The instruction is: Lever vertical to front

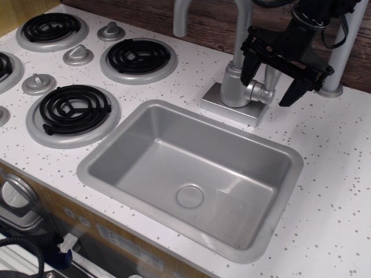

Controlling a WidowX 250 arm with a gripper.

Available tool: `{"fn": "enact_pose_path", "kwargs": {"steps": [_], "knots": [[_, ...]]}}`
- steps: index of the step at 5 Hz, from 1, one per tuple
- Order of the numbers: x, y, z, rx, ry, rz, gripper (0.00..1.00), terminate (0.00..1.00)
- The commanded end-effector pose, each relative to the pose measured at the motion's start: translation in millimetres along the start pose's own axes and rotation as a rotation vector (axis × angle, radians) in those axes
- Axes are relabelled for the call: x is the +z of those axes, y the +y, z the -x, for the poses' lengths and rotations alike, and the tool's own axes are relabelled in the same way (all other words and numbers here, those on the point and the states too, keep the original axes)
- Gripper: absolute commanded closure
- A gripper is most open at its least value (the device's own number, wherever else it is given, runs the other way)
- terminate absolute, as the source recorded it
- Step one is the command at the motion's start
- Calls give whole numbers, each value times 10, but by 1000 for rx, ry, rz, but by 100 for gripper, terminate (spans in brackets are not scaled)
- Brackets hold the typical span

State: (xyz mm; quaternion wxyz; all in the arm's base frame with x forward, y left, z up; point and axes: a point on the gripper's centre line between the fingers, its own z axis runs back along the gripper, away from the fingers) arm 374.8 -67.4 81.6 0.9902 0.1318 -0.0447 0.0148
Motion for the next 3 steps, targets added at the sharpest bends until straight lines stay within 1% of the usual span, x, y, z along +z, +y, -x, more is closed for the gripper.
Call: {"fn": "enact_pose_path", "kwargs": {"steps": [1,2,3], "knots": [[0,0,0,0,0,0,0,0],[10,22,-112,1,-97,1,0,0],[75,46,-251,-24,-99,12,0,0]]}}
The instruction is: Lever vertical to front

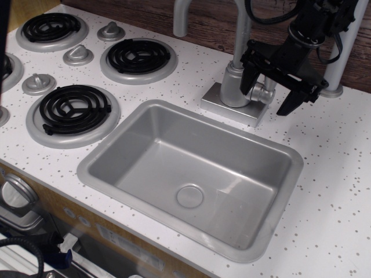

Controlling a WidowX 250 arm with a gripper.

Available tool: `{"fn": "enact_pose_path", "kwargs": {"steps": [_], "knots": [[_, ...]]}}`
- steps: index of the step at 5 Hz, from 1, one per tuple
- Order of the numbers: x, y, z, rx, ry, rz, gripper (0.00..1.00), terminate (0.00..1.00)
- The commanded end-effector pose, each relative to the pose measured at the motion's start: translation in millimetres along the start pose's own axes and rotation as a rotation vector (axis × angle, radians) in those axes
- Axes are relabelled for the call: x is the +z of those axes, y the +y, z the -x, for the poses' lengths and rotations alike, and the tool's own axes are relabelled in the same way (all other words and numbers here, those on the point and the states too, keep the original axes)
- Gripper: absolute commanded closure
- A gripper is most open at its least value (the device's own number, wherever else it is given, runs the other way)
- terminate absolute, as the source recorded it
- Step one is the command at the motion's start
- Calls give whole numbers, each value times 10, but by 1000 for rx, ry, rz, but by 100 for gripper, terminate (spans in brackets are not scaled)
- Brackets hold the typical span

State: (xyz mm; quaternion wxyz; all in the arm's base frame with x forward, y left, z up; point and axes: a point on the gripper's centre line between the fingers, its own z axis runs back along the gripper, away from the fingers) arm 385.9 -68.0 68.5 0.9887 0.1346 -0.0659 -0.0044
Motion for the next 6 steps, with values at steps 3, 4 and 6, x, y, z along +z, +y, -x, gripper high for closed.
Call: {"fn": "enact_pose_path", "kwargs": {"steps": [3,4,6], "knots": [[257,154,-414,-83,-44,-12,0,0],[241,145,-339,-59,-41,-11,100,0],[191,108,-133,1,-19,-5,0,0]]}}
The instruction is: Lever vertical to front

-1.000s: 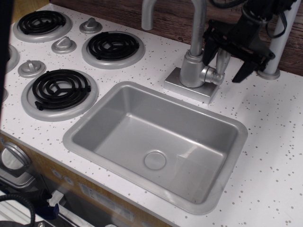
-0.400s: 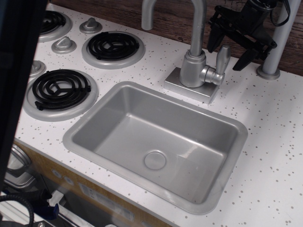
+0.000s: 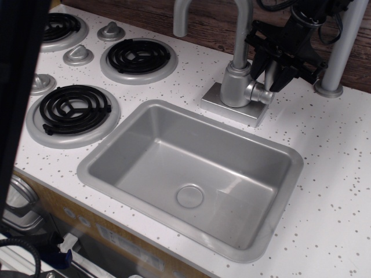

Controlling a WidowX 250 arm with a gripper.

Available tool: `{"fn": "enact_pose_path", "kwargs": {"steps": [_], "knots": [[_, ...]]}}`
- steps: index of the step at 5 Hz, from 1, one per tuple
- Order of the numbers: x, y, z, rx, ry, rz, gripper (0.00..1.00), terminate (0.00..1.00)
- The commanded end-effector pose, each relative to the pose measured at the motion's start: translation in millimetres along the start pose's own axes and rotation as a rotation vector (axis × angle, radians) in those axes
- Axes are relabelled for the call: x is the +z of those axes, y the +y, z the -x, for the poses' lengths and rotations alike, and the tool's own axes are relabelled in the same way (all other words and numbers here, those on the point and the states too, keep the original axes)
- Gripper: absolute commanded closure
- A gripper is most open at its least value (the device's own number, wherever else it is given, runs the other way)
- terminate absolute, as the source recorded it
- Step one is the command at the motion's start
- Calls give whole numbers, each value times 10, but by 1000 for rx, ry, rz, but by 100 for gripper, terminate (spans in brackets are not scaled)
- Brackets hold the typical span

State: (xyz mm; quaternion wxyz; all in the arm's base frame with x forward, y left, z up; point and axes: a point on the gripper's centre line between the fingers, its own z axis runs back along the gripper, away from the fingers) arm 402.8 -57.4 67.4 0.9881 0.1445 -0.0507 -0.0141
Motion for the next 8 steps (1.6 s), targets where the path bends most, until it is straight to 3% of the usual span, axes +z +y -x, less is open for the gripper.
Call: {"fn": "enact_pose_path", "kwargs": {"steps": [1,2,4,5,6,8], "knots": [[286,-10,149,61,21,12,0,0],[240,-14,286,96,53,29,100,0],[-84,-22,345,106,86,148,100,0],[-124,-23,338,108,78,159,100,0],[-97,-28,333,111,82,150,0,0],[199,-21,419,164,69,68,0,0]]}}
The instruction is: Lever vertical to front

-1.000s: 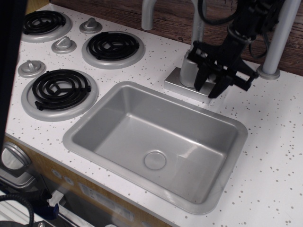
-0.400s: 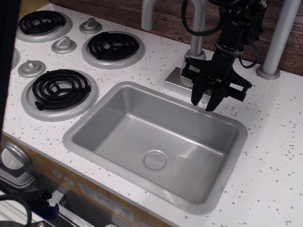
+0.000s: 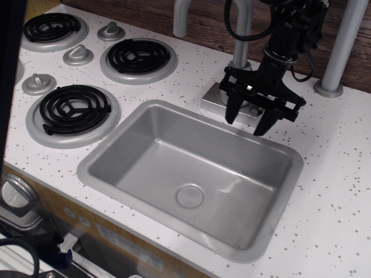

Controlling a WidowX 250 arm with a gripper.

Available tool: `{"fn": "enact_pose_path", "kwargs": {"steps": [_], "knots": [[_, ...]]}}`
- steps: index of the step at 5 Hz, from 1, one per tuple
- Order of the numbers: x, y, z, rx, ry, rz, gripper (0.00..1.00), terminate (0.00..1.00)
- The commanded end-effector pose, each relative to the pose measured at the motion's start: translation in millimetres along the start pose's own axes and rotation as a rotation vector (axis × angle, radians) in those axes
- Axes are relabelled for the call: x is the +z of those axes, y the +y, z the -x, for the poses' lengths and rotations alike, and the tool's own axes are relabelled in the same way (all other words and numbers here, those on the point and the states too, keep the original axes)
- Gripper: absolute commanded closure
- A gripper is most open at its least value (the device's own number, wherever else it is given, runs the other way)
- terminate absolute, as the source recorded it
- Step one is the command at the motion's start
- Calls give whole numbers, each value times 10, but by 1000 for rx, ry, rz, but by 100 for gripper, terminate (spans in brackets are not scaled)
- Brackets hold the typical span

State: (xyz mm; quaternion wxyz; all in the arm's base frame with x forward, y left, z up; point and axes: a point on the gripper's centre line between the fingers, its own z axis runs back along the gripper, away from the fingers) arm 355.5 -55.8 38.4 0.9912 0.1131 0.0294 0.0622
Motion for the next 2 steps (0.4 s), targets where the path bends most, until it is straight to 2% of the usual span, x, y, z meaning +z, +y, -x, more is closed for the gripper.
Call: {"fn": "enact_pose_path", "kwargs": {"steps": [1,2], "knots": [[532,48,143,82,-111,1,0,0],[578,48,215,99,-124,-18,0,100]]}}
